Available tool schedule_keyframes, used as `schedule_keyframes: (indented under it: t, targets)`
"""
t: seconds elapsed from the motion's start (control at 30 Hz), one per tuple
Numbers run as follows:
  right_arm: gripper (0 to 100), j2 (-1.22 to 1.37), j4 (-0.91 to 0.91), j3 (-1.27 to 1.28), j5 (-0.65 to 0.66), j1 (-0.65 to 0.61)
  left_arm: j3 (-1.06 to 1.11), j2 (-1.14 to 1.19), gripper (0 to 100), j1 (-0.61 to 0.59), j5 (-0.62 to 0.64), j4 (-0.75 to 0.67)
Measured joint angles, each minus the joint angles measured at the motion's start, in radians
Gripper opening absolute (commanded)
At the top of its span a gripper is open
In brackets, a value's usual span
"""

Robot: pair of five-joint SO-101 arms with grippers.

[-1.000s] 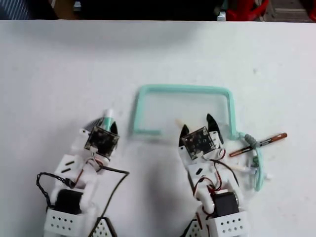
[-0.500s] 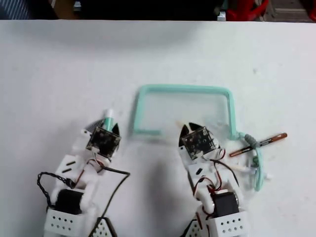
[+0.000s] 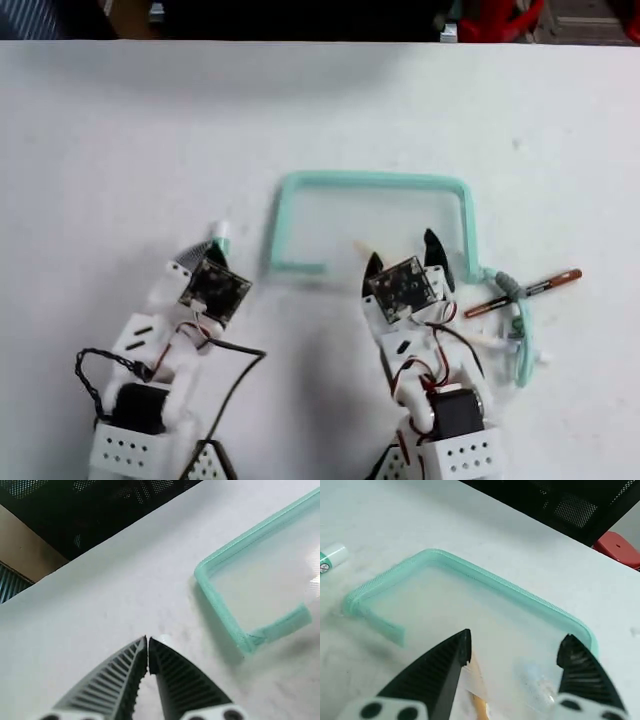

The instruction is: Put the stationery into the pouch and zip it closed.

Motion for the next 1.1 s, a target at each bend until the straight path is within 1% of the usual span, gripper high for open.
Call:
schedule_keyframes:
  t: [0.07,0.1,0.13,0.17,0.23,0.3,0.37,0.53,0.8,0.9,1.0,1.1]
  targets:
    - [0.4,0.0,0.0,0.0,0.0,0.0,0.0,0.0,2,0.0,0.0,0.0]
    - [1.6,0.0,0.0,0.0,0.0,0.002,0.0,0.0,2,0.0,0.0,0.0]
    - [6.3,0.0,0.0,0.0,0.0,0.002,0.0,0.0,2,0.0,0.0,0.0]
    - [8.5,0.0,0.0,0.0,0.0,0.002,0.0,0.0,2,0.0,0.0,0.0]
    - [6.7,0.0,0.0,0.0,0.0,0.0,0.0,0.0,2,0.0,0.0,0.0]
    - [0.9,0.0,0.0,0.0,0.0,0.0,0.0,0.0,2,0.0,0.0,0.0]
    - [2.6,0.0,0.0,0.0,0.0,0.0,0.0,0.0,3,0.0,0.0,0.0]
    - [1.7,0.0,0.0,0.0,0.003,0.003,0.0,0.0,12,0.0,0.0,0.0]
    - [1.9,0.0,0.0,0.0,0.003,0.002,0.0,0.0,11,0.0,0.0,0.021]
    - [5.6,0.0,-0.003,0.0,0.003,0.006,0.0,0.0,11,0.0,0.0,0.021]
    - [11.8,0.0,-0.06,0.0,-0.002,0.104,0.0,0.0,11,0.0,0.0,0.021]
    - [10.9,0.0,-0.094,0.0,-0.075,0.215,0.0,0.0,11,0.0,0.0,0.021]
